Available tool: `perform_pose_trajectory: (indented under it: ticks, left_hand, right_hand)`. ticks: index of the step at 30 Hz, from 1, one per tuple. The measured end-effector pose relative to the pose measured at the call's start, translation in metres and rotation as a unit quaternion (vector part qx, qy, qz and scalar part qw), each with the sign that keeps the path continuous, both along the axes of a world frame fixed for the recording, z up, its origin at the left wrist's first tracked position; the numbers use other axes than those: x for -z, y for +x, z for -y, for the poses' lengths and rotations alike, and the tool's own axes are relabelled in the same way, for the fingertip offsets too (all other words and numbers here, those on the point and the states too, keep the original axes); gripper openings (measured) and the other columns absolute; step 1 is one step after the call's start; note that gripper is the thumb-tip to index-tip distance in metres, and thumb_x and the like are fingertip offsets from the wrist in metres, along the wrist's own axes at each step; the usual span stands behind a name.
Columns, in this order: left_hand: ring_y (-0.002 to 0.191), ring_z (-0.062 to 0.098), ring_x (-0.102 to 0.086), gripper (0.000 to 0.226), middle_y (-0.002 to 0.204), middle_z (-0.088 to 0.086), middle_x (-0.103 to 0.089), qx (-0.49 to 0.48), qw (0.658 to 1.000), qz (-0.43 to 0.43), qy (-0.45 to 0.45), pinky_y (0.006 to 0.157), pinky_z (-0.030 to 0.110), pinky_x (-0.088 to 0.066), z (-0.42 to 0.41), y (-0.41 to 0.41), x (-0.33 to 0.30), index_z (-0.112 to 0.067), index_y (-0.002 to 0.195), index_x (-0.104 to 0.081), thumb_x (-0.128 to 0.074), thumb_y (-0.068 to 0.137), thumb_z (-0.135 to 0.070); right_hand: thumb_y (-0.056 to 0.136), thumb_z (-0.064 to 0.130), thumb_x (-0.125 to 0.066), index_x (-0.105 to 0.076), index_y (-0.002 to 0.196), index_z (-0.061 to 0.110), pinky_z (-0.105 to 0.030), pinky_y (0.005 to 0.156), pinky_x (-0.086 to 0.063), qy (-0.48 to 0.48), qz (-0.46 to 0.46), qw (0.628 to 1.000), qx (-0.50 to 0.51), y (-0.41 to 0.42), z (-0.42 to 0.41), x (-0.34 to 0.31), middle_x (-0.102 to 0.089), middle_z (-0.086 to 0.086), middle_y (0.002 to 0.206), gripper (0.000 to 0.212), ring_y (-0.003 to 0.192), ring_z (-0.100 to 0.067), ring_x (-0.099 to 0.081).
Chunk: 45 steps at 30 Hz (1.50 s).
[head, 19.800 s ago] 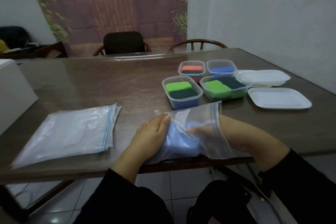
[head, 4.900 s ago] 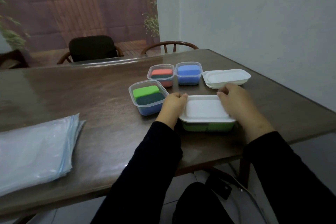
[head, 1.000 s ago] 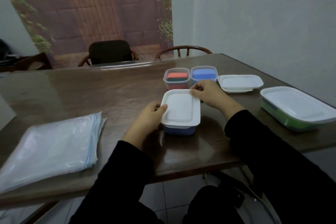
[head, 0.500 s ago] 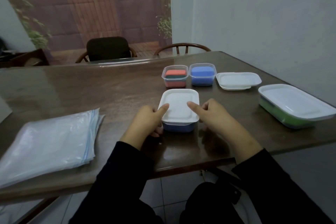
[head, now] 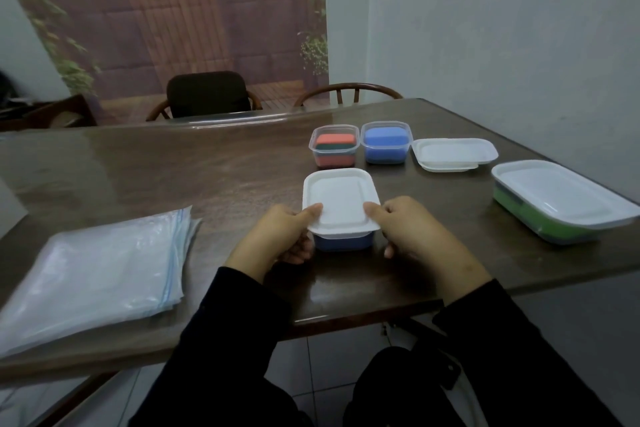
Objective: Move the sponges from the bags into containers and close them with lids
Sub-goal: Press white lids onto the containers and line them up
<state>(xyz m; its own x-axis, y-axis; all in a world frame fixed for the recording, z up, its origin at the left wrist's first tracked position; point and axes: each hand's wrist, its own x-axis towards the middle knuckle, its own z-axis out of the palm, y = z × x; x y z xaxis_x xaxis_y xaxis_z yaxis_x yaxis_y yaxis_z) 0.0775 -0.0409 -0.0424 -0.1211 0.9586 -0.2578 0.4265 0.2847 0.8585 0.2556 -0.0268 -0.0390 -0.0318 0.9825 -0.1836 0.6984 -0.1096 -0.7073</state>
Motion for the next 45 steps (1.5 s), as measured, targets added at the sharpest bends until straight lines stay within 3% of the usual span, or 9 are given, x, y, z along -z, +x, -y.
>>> perform_pose_trajectory:
  ticks: [2,5,9,14,18,21,26,33,45]
  left_hand:
    - [0.053,0.016,-0.058,0.057,0.067,0.007,-0.065,0.027,0.996,-0.073,-0.031,0.051,0.022,-0.048,-0.001,-0.004,-0.007,-0.006,0.080,-0.059,-0.042,0.090,-0.059]
    - [0.091,0.025,-0.063,0.071,0.108,0.013,-0.066,0.001,0.991,-0.132,-0.007,0.084,0.037,-0.052,-0.022,-0.011,-0.010,-0.004,0.113,-0.058,-0.035,0.087,-0.066]
    - [0.118,0.032,-0.054,0.061,0.131,0.015,-0.056,-0.047,0.997,-0.033,0.057,0.102,0.041,-0.042,-0.047,0.003,-0.012,-0.001,0.129,-0.050,-0.033,0.096,-0.049]
    - [0.113,0.032,-0.055,0.045,0.125,0.020,-0.058,-0.101,0.990,0.057,0.083,0.083,0.029,-0.039,-0.055,0.017,0.000,0.005,0.124,-0.053,-0.035,0.101,-0.029]
    - [0.094,0.026,-0.054,0.046,0.121,0.018,-0.060,-0.091,0.991,0.043,0.085,0.075,0.026,-0.035,-0.056,0.017,-0.002,0.006,0.121,-0.055,-0.038,0.100,-0.030]
    - [0.099,0.029,-0.057,0.047,0.115,0.016,-0.061,-0.086,0.993,0.032,0.076,0.069,0.025,-0.036,-0.062,0.015,-0.004,0.007,0.119,-0.056,-0.040,0.099,-0.033]
    - [0.056,0.014,-0.047,0.041,0.063,-0.001,-0.050,-0.104,0.989,0.062,0.081,0.036,0.016,-0.036,-0.067,0.016,-0.002,-0.002,0.067,-0.051,-0.050,0.095,-0.033]
    - [0.059,0.012,-0.053,0.036,0.066,0.000,-0.057,-0.107,0.988,0.085,0.070,0.048,0.025,-0.036,-0.078,0.013,0.002,-0.008,0.070,-0.056,-0.061,0.088,-0.039]
    - [0.078,0.028,-0.063,0.039,0.086,0.012,-0.066,-0.125,0.986,0.074,0.076,0.063,0.028,-0.045,-0.084,0.014,0.007,0.004,0.095,-0.065,-0.062,0.087,-0.034]
  right_hand:
    - [0.092,0.054,-0.042,-0.056,0.075,0.008,-0.032,0.063,-0.049,0.000,0.047,0.999,-0.004,0.004,-0.006,-0.008,-0.068,-0.012,0.070,0.051,0.064,-0.025,-0.067]
    - [0.087,0.062,-0.043,-0.057,0.094,0.010,-0.037,0.073,-0.052,0.064,0.105,0.992,0.031,0.006,-0.026,-0.016,-0.068,-0.012,0.093,0.055,0.084,-0.028,-0.066]
    - [0.092,0.056,-0.037,-0.043,0.130,0.014,-0.039,0.086,-0.048,0.121,0.108,0.986,0.035,-0.016,-0.054,-0.017,-0.057,-0.009,0.122,0.056,0.106,-0.024,-0.057]
    - [0.099,0.041,-0.030,-0.048,0.123,0.009,-0.043,0.093,-0.043,0.157,0.058,0.985,0.036,-0.030,-0.067,0.006,-0.054,-0.017,0.127,0.045,0.114,-0.034,-0.052]
    - [0.100,0.035,-0.029,-0.051,0.115,0.005,-0.041,0.089,-0.042,0.177,0.023,0.981,0.078,-0.028,-0.072,0.012,-0.055,-0.019,0.123,0.040,0.110,-0.035,-0.053]
    - [0.099,0.042,-0.031,-0.052,0.123,0.001,-0.038,0.092,-0.041,0.125,0.025,0.988,0.082,-0.027,-0.080,0.007,-0.055,-0.020,0.128,0.051,0.116,-0.036,-0.052]
    - [0.096,0.050,-0.036,-0.057,0.121,-0.001,-0.035,0.094,-0.040,0.083,0.005,0.993,0.088,-0.026,-0.095,0.005,-0.057,-0.020,0.129,0.061,0.118,-0.034,-0.052]
    - [0.092,0.051,-0.044,-0.061,0.118,0.006,-0.032,0.081,-0.040,0.071,-0.028,0.992,0.098,-0.023,-0.101,0.013,-0.062,-0.014,0.120,0.054,0.109,-0.031,-0.056]
    - [0.092,0.052,-0.044,-0.063,0.103,0.007,-0.035,0.076,-0.043,0.083,0.075,0.992,0.064,-0.023,-0.101,0.006,-0.066,-0.011,0.106,0.050,0.100,-0.030,-0.060]
